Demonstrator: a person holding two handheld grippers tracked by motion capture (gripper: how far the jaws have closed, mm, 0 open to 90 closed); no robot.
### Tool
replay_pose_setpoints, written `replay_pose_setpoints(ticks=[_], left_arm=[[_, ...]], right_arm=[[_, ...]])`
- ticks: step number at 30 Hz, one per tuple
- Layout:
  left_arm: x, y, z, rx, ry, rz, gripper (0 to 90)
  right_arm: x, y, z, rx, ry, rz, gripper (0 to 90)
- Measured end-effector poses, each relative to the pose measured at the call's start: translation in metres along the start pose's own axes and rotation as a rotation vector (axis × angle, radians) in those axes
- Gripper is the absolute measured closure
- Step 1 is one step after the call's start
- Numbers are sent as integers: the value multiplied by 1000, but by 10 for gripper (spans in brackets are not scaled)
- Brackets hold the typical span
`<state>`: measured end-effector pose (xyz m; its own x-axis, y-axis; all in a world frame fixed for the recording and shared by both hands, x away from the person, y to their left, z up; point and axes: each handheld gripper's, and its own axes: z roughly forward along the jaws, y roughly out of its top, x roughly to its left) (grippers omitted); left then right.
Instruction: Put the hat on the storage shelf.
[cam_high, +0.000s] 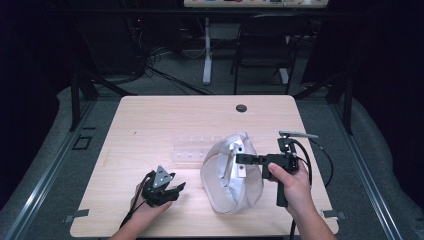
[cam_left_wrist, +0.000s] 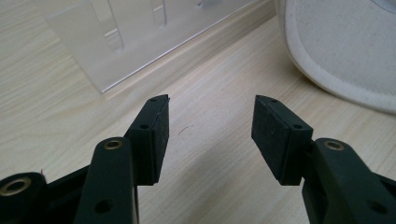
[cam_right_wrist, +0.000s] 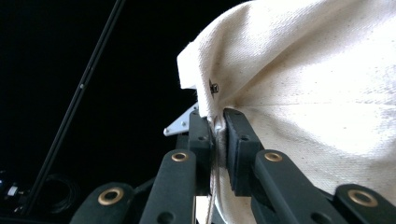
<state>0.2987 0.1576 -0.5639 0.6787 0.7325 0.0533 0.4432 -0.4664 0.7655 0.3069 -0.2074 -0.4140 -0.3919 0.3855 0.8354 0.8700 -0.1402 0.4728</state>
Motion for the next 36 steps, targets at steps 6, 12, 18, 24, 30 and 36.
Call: replay_pose_setpoints(ticks=[6, 12, 18, 24, 30, 36], left_arm=[[-12, 5, -5, -36, -16, 17, 431], [-28, 12, -5, -61, -46, 53, 409], [-43, 20, -9, -93, -76, 81, 402], [-54, 28, -14, -124, -109, 88, 391], [-61, 35, -15, -136, -130, 102, 383], [-67, 44, -18, -154, -152, 108, 375]], right_arm=[[5, 8, -5, -31, -2, 4, 824], [10, 16, -6, -55, -5, 10, 824], [18, 24, -2, -68, -9, -2, 824], [25, 32, 4, -77, -22, -10, 824], [31, 41, 9, -95, -29, -15, 824], [35, 50, 14, -105, -32, -14, 824]])
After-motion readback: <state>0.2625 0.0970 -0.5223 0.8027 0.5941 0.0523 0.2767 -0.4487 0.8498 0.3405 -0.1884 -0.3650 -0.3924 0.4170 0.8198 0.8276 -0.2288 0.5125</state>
